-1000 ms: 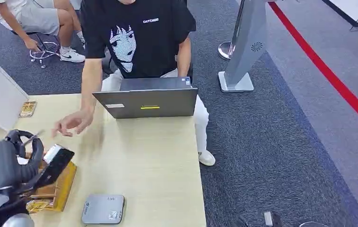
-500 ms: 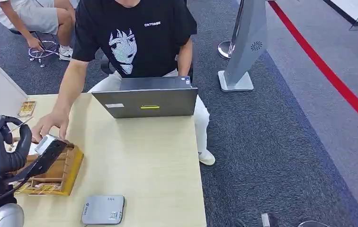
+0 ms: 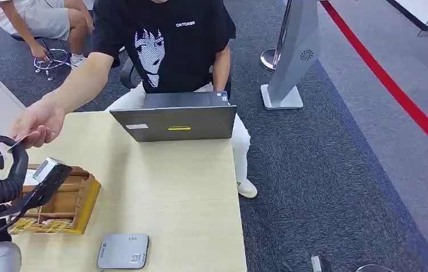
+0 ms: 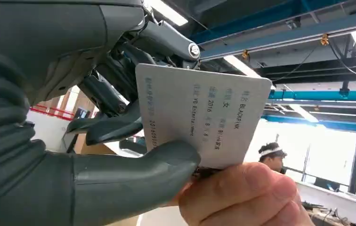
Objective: Pass the card to the sensor for recognition and then transmit it.
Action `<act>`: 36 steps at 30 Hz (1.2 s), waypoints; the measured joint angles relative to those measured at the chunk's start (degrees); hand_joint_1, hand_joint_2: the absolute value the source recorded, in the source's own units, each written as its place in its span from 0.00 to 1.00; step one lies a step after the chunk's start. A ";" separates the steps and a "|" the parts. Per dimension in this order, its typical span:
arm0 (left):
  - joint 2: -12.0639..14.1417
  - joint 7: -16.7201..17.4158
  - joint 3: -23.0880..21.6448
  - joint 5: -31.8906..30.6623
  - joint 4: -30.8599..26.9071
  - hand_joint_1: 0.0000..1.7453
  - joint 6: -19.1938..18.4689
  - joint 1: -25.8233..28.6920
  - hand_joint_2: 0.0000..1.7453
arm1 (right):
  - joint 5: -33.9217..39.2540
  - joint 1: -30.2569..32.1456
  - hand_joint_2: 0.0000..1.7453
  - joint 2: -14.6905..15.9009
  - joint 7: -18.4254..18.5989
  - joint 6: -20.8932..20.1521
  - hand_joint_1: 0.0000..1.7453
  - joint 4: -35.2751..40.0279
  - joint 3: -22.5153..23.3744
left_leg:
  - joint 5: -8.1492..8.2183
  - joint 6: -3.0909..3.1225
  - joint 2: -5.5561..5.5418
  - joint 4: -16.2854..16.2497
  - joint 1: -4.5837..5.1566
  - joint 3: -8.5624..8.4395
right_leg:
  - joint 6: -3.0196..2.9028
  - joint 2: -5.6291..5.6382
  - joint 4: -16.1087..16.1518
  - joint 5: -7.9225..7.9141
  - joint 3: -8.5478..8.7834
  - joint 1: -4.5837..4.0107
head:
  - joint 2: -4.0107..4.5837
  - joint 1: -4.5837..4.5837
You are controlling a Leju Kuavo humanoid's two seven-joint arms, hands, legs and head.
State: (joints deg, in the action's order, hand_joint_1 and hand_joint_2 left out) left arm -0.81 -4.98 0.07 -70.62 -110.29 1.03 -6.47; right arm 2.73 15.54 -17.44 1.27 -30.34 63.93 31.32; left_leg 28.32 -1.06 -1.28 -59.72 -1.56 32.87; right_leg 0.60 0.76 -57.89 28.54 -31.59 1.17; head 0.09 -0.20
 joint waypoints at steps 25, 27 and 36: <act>-0.04 -0.63 0.90 1.53 -4.35 0.00 0.00 5.03 1.00 | 0.98 0.03 1.00 0.00 0.00 0.63 0.00 0.02 0.00 | 0.08 0.00 0.11 0.00 0.00 0.10 | 0.06 0.12 0.01 0.04 -0.12 0.00 | 0.00 0.02; 0.11 -1.14 0.90 1.62 -4.94 0.00 -0.15 5.99 1.00 | 1.22 0.04 1.00 0.00 -0.20 0.72 0.00 0.02 0.00 | 0.08 -0.01 0.10 0.00 0.00 0.09 | 0.06 0.12 0.01 0.03 -0.11 0.00 | 0.00 0.02; 7.23 -4.15 0.50 0.54 -8.66 0.00 -4.23 16.12 1.00 | 1.09 0.08 1.00 0.00 -1.03 0.50 0.00 0.02 0.48 | 0.12 -0.04 0.20 0.03 -0.01 0.07 | -0.01 0.17 0.01 0.11 -0.15 -0.01 | 0.00 0.02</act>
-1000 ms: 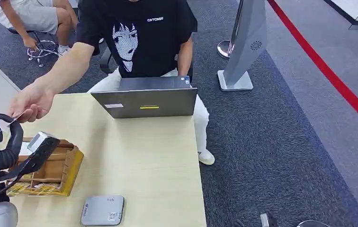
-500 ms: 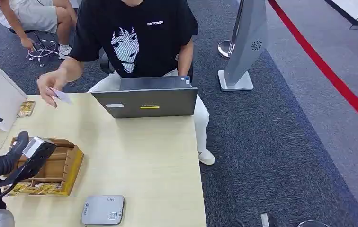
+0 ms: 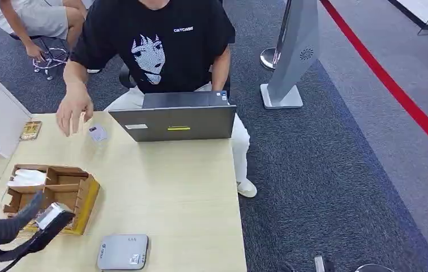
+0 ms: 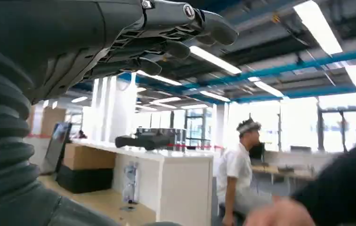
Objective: Pass the card to the sensor for recognition and then transmit it.
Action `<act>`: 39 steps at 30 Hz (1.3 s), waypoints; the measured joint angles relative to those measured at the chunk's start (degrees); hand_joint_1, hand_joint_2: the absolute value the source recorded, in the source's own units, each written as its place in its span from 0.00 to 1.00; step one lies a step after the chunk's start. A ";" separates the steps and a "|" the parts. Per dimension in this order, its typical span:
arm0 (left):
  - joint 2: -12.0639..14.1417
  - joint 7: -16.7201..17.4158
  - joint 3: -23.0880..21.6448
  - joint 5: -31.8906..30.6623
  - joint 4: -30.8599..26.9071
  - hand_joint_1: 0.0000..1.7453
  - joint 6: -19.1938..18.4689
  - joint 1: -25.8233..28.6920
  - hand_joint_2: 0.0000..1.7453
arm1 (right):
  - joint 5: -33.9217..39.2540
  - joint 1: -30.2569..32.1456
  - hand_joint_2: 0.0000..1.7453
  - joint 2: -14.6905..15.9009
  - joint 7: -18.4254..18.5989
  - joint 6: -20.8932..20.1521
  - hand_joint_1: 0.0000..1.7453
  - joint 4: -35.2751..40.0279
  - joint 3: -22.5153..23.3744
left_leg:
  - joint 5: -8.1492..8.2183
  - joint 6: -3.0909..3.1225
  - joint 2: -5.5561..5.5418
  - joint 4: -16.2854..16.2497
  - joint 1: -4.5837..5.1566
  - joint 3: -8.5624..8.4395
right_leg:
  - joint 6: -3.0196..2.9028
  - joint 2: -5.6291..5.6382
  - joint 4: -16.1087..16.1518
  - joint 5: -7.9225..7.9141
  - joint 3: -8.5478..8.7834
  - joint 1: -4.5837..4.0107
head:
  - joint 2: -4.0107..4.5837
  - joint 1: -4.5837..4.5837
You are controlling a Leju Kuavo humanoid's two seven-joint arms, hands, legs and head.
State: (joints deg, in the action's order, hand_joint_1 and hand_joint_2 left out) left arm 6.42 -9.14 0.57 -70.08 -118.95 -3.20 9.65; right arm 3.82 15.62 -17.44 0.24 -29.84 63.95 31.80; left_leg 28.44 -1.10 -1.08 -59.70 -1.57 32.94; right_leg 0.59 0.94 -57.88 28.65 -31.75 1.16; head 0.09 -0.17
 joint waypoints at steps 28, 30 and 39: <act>22.50 8.70 -4.70 2.23 2.89 0.00 -6.96 12.06 1.00 | -2.05 -0.20 1.00 0.00 -0.98 -1.51 0.00 -0.96 3.52 | -0.01 0.00 0.02 0.04 -0.01 0.01 | -0.04 -0.04 -0.01 0.00 0.03 0.00 | 0.00 -0.02; 22.43 8.72 -4.76 2.10 3.82 0.00 -6.92 11.99 1.00 | -2.05 -0.20 1.00 0.00 -0.96 -1.51 0.00 -0.96 3.52 | -0.01 0.00 0.02 0.04 -0.01 0.01 | -0.04 -0.04 -0.01 0.00 0.04 0.00 | 0.00 -0.02; 20.53 7.39 -4.61 -0.81 8.72 0.00 -6.81 11.52 1.00 | -1.75 -0.20 1.00 0.00 -0.68 -1.64 0.00 -0.96 3.43 | -0.01 0.00 0.01 0.04 -0.01 0.01 | -0.04 -0.04 -0.01 0.00 0.04 0.00 | 0.00 0.00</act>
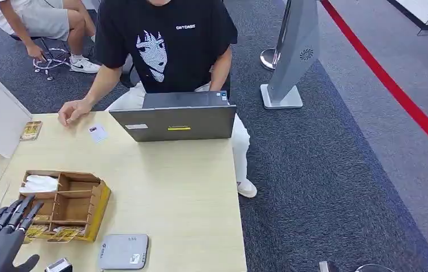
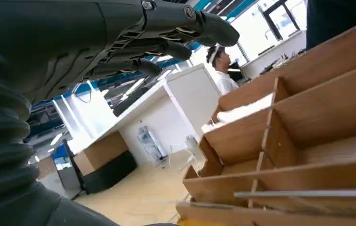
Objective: Pass the card to the sensor for recognition and then transmit it.
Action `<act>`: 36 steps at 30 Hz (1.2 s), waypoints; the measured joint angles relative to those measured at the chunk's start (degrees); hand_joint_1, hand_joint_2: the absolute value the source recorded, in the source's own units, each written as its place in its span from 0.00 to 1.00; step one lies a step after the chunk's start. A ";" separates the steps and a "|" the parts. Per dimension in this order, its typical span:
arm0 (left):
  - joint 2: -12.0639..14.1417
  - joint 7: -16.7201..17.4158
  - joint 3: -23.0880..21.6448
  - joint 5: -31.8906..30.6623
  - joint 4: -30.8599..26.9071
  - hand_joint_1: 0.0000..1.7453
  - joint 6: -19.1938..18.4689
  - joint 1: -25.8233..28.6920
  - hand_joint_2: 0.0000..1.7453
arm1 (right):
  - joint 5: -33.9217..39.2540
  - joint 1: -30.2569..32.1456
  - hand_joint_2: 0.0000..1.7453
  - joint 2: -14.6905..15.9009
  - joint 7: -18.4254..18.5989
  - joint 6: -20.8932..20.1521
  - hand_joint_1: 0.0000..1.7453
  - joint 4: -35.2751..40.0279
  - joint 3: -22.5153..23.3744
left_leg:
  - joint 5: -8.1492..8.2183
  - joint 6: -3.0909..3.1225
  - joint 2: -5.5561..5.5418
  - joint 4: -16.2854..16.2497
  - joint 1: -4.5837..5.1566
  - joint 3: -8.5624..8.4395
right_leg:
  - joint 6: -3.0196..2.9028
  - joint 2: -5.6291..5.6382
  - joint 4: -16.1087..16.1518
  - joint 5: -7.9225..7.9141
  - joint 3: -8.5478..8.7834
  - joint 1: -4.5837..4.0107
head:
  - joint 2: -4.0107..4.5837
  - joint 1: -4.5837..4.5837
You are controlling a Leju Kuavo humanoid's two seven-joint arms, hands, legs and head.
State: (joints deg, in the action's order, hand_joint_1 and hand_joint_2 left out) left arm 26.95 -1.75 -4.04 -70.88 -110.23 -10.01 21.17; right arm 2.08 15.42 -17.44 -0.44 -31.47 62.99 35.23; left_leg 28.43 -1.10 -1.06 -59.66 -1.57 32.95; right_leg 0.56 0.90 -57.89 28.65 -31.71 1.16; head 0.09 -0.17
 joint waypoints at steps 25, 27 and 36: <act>-5.42 -2.56 -1.27 -0.33 7.52 0.00 5.36 -1.66 1.00 | 1.03 -0.02 1.00 0.00 0.55 -0.33 0.00 0.02 -0.39 | 0.00 0.00 0.00 -0.01 0.00 -0.01 | 0.00 0.00 0.01 0.00 -0.02 0.00 | 0.00 0.00; -5.85 -2.41 -1.88 -0.70 8.00 0.00 6.43 -2.14 1.00 | 1.12 -0.03 1.00 0.00 0.55 -0.33 0.00 0.02 -0.57 | 0.00 0.00 0.00 -0.01 0.00 -0.01 | 0.00 0.00 0.01 0.00 -0.02 0.00 | 0.00 0.00; -7.23 -2.12 -2.65 -1.12 9.69 0.00 7.21 -3.32 1.00 | 1.81 -0.07 1.00 0.00 0.55 -0.31 0.00 0.02 -0.85 | 0.00 0.00 0.01 -0.01 0.00 -0.01 | 0.00 0.01 0.01 -0.01 -0.02 0.00 | 0.00 -0.02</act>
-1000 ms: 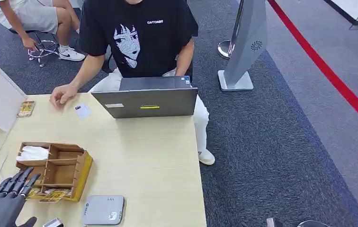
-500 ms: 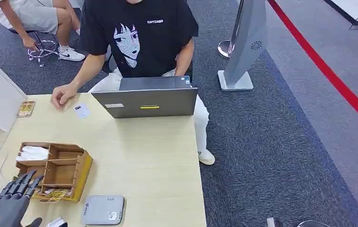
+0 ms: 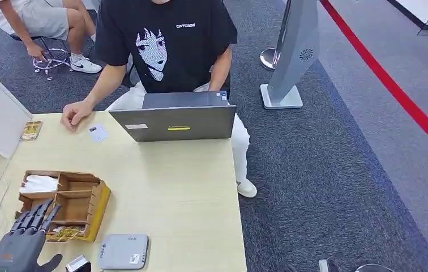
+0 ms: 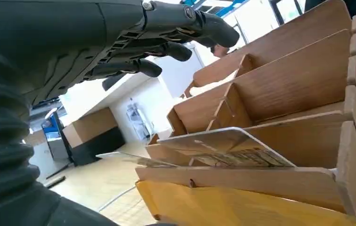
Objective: Pass the card to the sensor for recognition and then transmit it.
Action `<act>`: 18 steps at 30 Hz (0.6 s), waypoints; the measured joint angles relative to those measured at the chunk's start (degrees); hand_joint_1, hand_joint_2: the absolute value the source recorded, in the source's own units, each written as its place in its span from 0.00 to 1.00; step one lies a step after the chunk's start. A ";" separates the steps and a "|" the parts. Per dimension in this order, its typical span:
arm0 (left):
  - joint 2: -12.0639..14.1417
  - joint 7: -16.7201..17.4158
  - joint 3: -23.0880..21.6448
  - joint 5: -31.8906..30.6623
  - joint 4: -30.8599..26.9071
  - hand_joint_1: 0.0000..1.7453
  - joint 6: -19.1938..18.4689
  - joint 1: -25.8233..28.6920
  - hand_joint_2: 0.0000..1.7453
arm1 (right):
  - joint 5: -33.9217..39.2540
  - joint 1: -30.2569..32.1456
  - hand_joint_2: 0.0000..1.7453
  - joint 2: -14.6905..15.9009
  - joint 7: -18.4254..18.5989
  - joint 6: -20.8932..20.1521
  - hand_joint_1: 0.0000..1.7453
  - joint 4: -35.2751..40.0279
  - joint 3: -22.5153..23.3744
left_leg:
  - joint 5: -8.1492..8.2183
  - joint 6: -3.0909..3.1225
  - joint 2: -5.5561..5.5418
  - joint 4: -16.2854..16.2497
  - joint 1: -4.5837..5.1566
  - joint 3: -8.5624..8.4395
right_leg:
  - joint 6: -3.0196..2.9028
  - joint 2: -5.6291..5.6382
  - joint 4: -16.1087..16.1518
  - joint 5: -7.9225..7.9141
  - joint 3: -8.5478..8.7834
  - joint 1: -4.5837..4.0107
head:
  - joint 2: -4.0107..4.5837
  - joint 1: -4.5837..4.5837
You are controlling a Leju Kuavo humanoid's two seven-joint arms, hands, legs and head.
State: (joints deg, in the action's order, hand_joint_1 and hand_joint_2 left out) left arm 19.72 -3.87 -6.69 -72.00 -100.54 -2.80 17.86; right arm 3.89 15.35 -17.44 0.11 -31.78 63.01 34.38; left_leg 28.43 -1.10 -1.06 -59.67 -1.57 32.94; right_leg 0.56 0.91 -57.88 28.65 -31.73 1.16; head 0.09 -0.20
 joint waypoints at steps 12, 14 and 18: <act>-1.03 -0.50 0.00 -0.79 1.71 0.00 1.40 -1.17 1.00 | -0.13 -0.02 1.00 0.00 0.00 -0.02 0.00 0.00 -0.13 | 0.00 0.00 0.00 0.00 0.00 0.00 | 0.00 -0.01 0.00 0.00 0.01 0.00 | 0.00 0.02; -1.25 -0.63 0.00 -1.14 2.23 0.00 1.68 -1.59 1.00 | -0.20 -0.02 1.00 0.00 0.00 -0.02 0.00 0.00 -0.15 | 0.00 0.00 0.00 0.00 0.00 -0.01 | 0.00 0.00 0.00 -0.01 0.00 0.00 | 0.00 0.02; -1.66 -1.00 0.00 -1.35 3.32 0.13 1.73 -2.61 1.00 | -0.59 -0.04 1.00 0.00 -0.02 -0.04 0.00 0.00 -0.22 | 0.00 0.00 0.00 -0.01 0.00 -0.01 | 0.00 0.00 0.00 -0.01 0.01 0.00 | 0.00 0.00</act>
State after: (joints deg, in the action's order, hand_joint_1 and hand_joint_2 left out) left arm 18.05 -4.87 -6.69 -73.35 -97.22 -1.07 15.24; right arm 3.30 15.32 -17.44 0.09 -31.82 63.01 34.16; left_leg 28.42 -1.10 -1.06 -59.67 -1.57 32.93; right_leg 0.56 0.90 -57.88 28.64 -31.72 1.16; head 0.09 -0.20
